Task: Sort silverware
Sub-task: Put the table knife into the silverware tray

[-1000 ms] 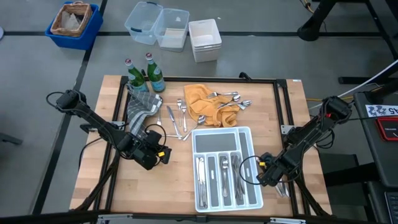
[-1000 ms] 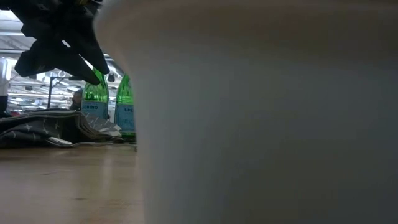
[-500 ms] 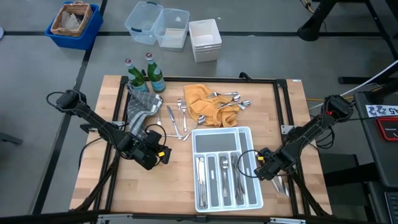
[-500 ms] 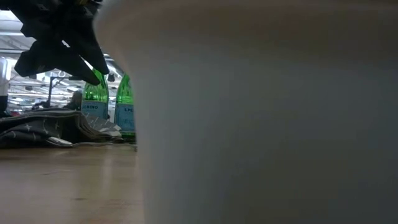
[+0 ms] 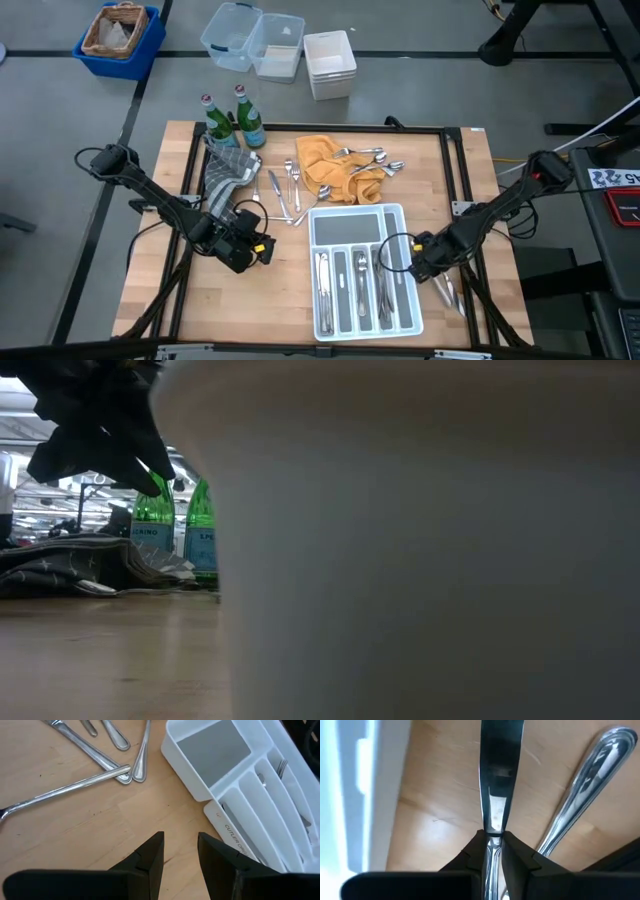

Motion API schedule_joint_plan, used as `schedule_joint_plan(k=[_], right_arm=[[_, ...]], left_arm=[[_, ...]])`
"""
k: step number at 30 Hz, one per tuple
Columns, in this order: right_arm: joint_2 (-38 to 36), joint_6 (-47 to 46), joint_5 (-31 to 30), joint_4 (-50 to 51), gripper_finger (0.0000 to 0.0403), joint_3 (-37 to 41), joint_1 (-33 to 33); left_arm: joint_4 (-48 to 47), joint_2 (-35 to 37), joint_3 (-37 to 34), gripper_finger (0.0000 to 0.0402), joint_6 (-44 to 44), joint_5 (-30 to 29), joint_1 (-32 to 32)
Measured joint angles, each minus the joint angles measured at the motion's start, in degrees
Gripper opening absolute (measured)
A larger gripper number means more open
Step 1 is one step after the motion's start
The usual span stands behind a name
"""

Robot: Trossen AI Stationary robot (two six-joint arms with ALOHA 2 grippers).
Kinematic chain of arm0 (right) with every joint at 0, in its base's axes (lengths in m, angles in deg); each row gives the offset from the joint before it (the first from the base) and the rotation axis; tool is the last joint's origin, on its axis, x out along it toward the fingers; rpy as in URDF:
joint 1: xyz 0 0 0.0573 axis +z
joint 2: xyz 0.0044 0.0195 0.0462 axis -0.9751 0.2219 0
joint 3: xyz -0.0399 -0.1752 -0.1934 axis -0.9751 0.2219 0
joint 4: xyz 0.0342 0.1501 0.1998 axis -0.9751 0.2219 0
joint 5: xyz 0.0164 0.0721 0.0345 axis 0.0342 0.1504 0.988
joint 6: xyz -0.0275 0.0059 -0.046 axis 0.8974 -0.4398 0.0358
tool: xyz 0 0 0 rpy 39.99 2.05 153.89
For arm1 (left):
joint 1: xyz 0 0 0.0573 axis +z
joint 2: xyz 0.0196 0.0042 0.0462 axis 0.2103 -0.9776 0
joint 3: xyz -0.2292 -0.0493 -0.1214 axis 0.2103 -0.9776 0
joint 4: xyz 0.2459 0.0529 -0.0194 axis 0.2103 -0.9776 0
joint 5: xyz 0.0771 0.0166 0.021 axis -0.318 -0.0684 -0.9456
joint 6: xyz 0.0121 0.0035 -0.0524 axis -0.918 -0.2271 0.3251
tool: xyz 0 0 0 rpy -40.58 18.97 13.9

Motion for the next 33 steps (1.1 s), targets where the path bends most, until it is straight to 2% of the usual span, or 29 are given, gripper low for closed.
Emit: schedule_joint_plan(k=[11, 21, 28, 33], right_arm=[[-6.8, 0.7, 4.5, -0.4, 0.0047, -0.1, -0.3], [-13.4, 0.1, 5.6, -0.9, 0.0047, -0.2, -0.3], [-17.0, -1.2, 4.8, -4.8, 0.0047, -0.2, -0.3], [-17.7, -2.8, 0.0, -13.6, 0.0047, -0.2, -0.2]], left_arm=[[0.0, 0.0, 0.0, 0.0109, -0.3, 0.0, 0.0], [0.0, 0.0, 0.0, 0.0109, -0.3, 0.0, 0.0], [0.0, 0.0, 0.0, 0.0109, -0.3, 0.0, 0.0], [0.0, 0.0, 0.0, 0.0109, -0.3, 0.0, 0.0]])
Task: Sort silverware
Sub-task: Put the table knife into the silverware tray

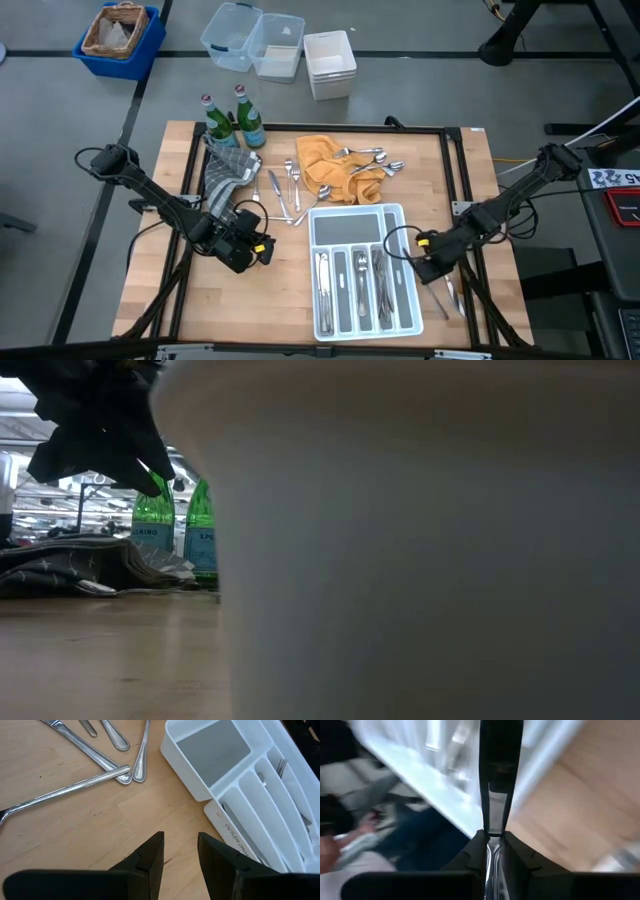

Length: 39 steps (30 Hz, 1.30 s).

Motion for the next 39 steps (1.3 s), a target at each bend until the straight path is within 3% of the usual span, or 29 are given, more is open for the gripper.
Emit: schedule_joint_plan(k=[7, 12, 17, 26, 39], right_arm=[[0.3, 0.0, -12.8, -14.5, 0.0047, 0.0, 0.0], [1.8, 0.7, -21.1, -19.5, 0.0047, 0.0, 0.0], [8.1, 0.7, -22.5, -25.9, 0.0047, 0.0, 0.0], [24.7, 0.7, -25.8, -50.5, 0.0046, -1.0, 0.0], [42.5, 6.9, -30.6, -48.1, 0.0046, -16.7, -1.5]], left_arm=[[0.0, 0.0, 0.0, 0.0109, 0.0, 0.0, 0.0], [0.0, 0.0, 0.0, 0.0109, 0.0, 0.0, 0.0], [0.0, 0.0, 0.0, 0.0109, 0.0, 0.0, 0.0], [0.0, 0.0, 0.0, 0.0109, 0.0, 0.0, 0.0], [0.2, 0.0, 0.0, 0.0109, -0.7, 0.0, 0.0]])
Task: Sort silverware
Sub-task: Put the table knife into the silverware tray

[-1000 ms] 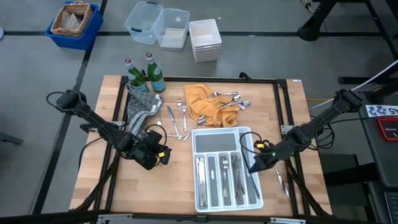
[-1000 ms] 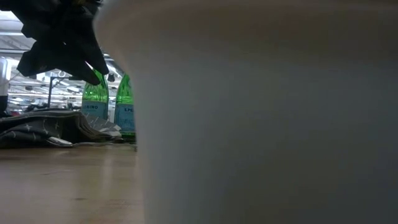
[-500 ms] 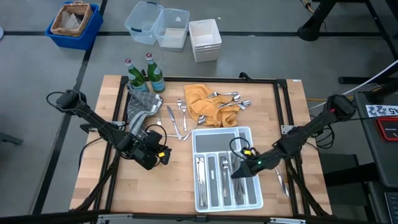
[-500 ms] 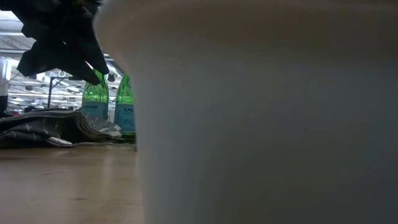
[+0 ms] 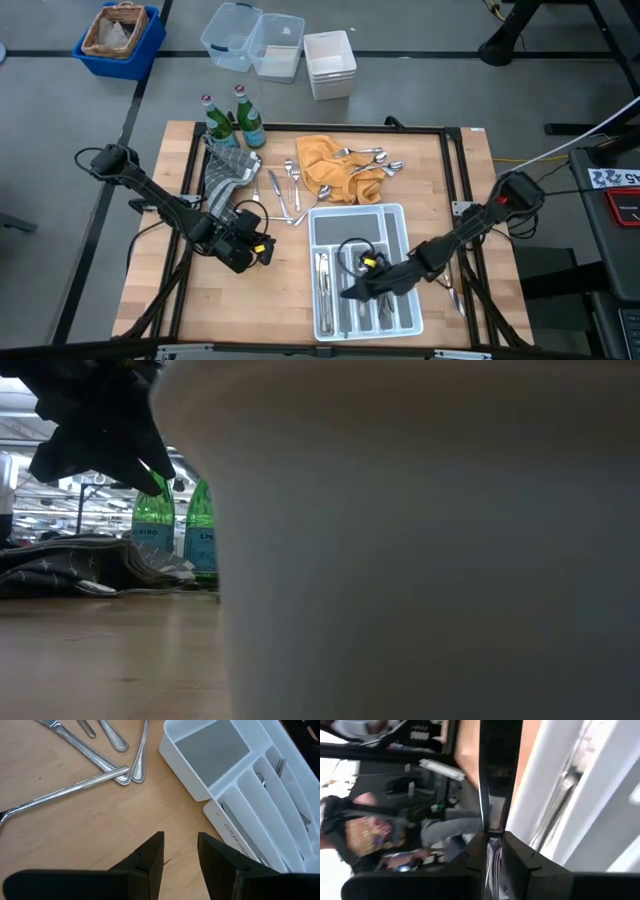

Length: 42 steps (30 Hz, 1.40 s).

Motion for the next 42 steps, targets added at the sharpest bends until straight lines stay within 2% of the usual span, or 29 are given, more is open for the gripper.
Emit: schedule_joint_plan(k=[8, 13, 21, 33, 37, 42], right_arm=[[7.9, 2.8, 1.3, 4.4, 0.0046, -7.4, -3.5], [11.0, 2.8, 2.6, 5.0, 0.0046, -8.4, -4.6], [11.7, 2.6, 2.9, 10.0, 0.0046, -8.4, -4.9], [11.7, 2.8, 2.5, 10.7, 0.0046, -8.4, -4.9], [11.7, 2.7, 2.6, 10.7, 0.0046, -8.4, -5.0], [11.7, 2.7, 4.1, 10.6, 0.0047, -8.4, -5.9]], left_arm=[[0.1, 0.0, 0.0, 0.0109, -1.1, 0.0, 0.0], [-0.3, 0.0, 0.0, 0.0109, -1.5, 0.0, 0.0], [-0.3, 0.0, 0.0, 0.0109, -2.4, 0.0, 0.0], [-0.2, 0.0, 0.0, 0.0109, -3.5, 0.0, 0.0], [-0.2, 0.0, 0.0, 0.0109, 0.7, 0.0, 0.0], [-0.2, 0.0, 0.0, 0.0109, 11.7, 0.0, 0.0]])
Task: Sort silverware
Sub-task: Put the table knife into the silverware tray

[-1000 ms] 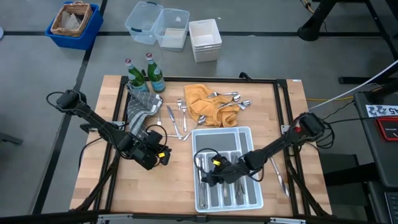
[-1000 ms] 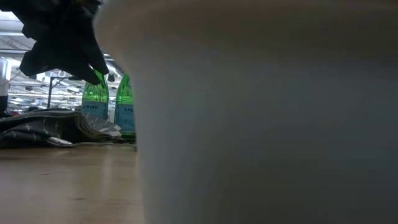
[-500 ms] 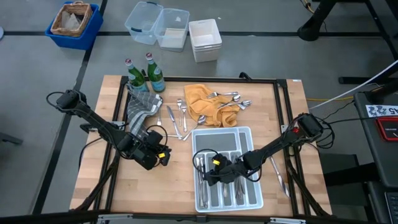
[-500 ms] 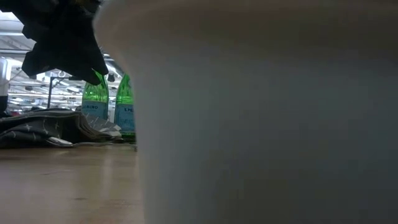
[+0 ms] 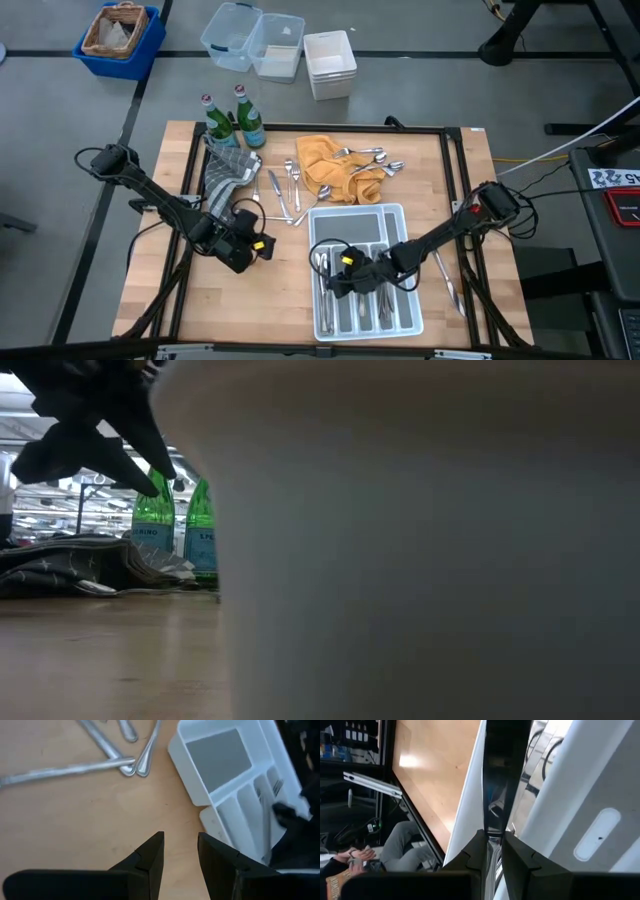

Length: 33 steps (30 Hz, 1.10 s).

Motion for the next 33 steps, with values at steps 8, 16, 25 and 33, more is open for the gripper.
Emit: schedule_joint_plan(k=[8, 16, 25, 33], right_arm=[[-1.2, 2.5, 4.0, 0.5, 0.0047, 0.1, -1.3], [-1.9, 2.9, 5.0, 1.8, 0.0047, 0.0, -1.5], [-1.9, 1.0, 5.1, 1.7, 0.0053, 0.0, -1.5], [-1.9, 0.6, 5.5, 1.6, 0.0127, 0.0, -1.6]], left_arm=[[0.0, 0.0, 0.0, 0.0109, 11.1, 0.0, 0.0], [-0.1, 0.0, 0.0, 0.0109, 11.1, 0.0, 0.0], [-0.2, 0.0, 0.0, 0.0109, 11.7, 0.0, 0.0], [-0.2, 0.0, 0.0, 0.0109, 17.9, 0.0, 0.0]])
